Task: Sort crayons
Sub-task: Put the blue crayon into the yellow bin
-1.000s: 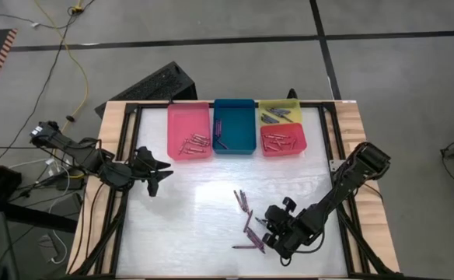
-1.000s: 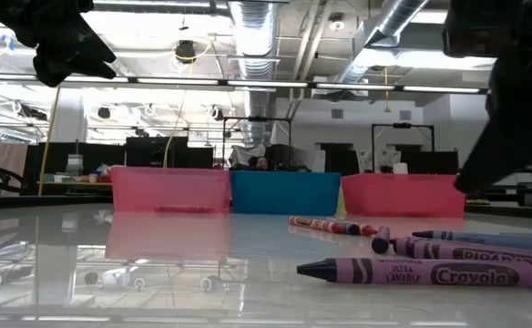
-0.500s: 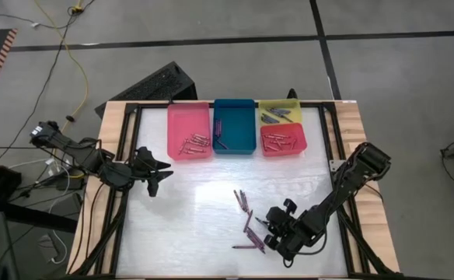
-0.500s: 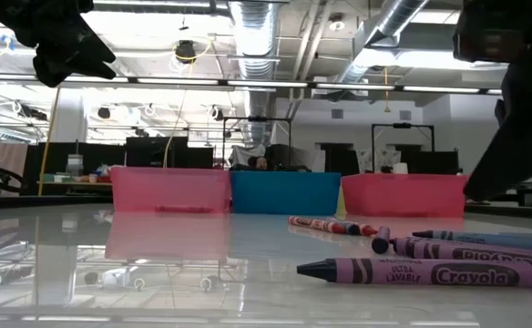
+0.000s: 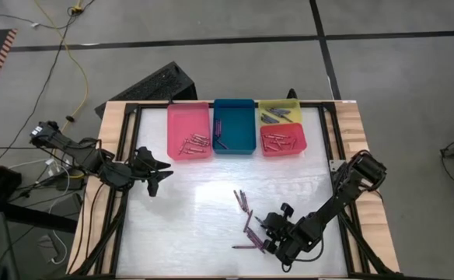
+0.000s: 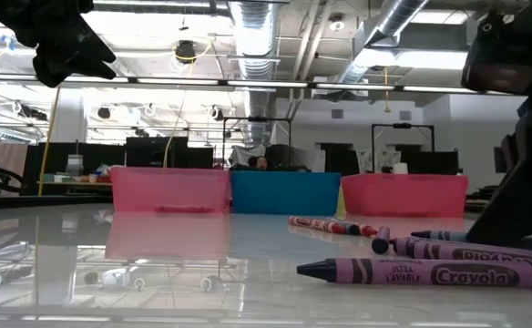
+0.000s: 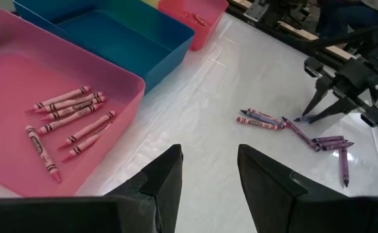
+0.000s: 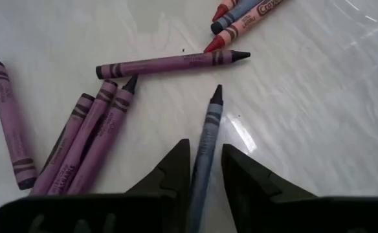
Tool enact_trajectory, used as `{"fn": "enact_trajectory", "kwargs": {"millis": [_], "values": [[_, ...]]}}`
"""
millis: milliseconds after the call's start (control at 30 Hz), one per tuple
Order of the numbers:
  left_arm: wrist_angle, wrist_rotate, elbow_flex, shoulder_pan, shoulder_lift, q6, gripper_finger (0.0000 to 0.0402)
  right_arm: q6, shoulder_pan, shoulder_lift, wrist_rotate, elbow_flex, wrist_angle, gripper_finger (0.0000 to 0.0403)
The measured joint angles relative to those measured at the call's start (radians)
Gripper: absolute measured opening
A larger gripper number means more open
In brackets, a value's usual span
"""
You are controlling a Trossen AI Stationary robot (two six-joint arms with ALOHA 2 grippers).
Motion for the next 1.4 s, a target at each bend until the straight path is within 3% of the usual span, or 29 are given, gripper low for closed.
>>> {"fn": "enact_trajectory", "kwargs": {"millis": [367,767,1267,1400], "values": [[0.0,-0.001,0.0,0.0,0.0,-0.002,0.0139,0.034,-0.003,-0.004,-0.001,0.0,-0.033,0.0101],[0.0,-0.001,0.0,0.0,0.0,-0.003,0.0139,0.032,-0.003,-0.003,0.015,-0.002,-0.037,0.0006],[0.0,-0.036,0.0,0.0,0.0,0.005,0.0139,0.024,-0.003,-0.002,0.033,0.002,-0.029,0.0008],[0.0,-0.052,0.0,0.0,0.0,0.017,0.0139,-0.088,-0.005,0.001,0.1,0.034,-0.039,0.0008]]}}
